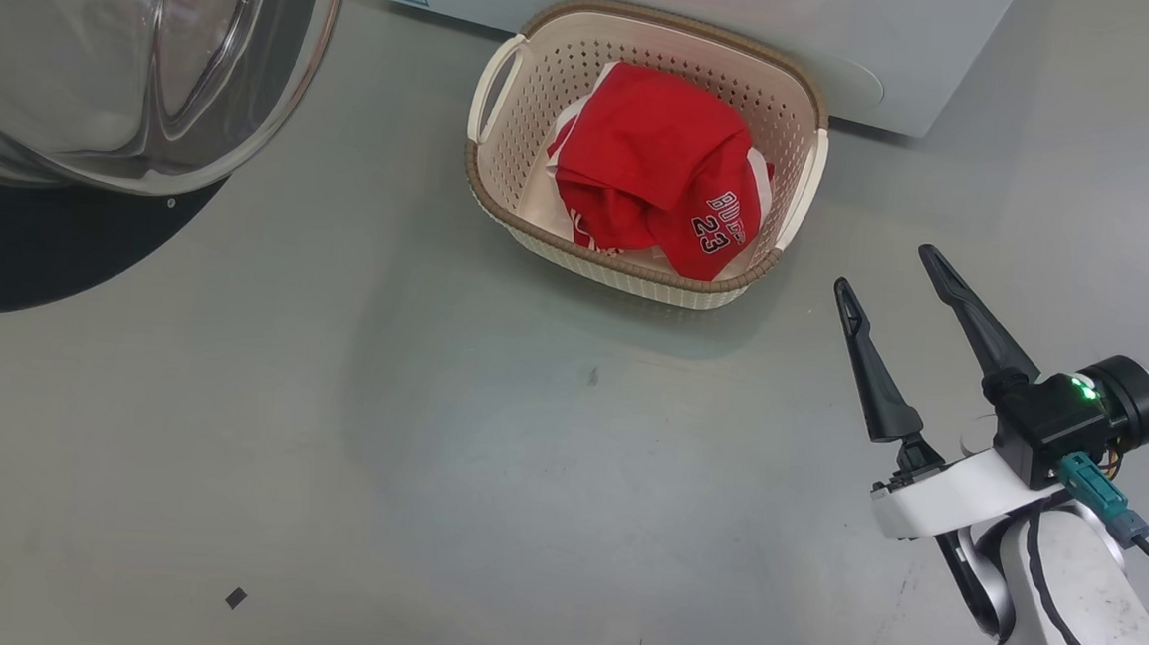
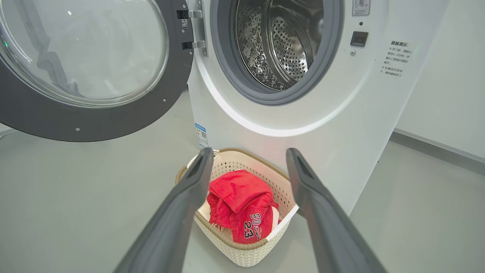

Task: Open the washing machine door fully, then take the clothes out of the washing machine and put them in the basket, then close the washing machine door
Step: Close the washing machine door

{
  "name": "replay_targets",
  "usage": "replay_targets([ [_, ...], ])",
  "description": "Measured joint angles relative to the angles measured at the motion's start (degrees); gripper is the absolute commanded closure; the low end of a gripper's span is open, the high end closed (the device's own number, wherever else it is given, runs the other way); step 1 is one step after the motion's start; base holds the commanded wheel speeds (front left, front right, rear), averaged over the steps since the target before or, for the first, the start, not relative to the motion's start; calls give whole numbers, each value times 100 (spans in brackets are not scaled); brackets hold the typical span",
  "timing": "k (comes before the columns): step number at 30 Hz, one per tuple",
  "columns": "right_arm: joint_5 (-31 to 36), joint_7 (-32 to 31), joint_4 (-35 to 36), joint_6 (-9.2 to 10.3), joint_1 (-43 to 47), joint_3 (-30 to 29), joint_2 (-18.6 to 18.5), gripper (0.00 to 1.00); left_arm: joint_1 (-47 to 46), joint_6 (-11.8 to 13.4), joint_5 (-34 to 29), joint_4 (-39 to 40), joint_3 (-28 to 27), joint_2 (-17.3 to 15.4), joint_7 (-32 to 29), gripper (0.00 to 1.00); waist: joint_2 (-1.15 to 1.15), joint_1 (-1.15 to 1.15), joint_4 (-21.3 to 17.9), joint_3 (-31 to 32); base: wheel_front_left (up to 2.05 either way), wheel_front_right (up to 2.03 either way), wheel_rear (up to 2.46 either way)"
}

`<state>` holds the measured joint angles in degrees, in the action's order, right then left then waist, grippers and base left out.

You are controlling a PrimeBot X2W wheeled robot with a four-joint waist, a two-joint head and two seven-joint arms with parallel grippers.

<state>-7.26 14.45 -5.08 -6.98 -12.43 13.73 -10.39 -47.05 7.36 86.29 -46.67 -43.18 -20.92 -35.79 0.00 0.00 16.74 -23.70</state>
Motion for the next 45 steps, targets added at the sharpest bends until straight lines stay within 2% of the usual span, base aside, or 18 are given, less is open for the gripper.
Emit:
replay_targets([
  [24,-20,-1,-82,1,1,-29,135,0,18,0,137,21,237,16,-940,100,0,0,22,215,0,0,0],
  [39,-20,-1,-153,16,7,-111,159,0,191,0,102,527,853,652,-1550,100,0,0,94,326,0,0,0],
  [45,-85,-1,-154,16,8,-115,290,0,421,0,76,851,1048,904,-1775,100,0,0,130,397,0,0,0],
])
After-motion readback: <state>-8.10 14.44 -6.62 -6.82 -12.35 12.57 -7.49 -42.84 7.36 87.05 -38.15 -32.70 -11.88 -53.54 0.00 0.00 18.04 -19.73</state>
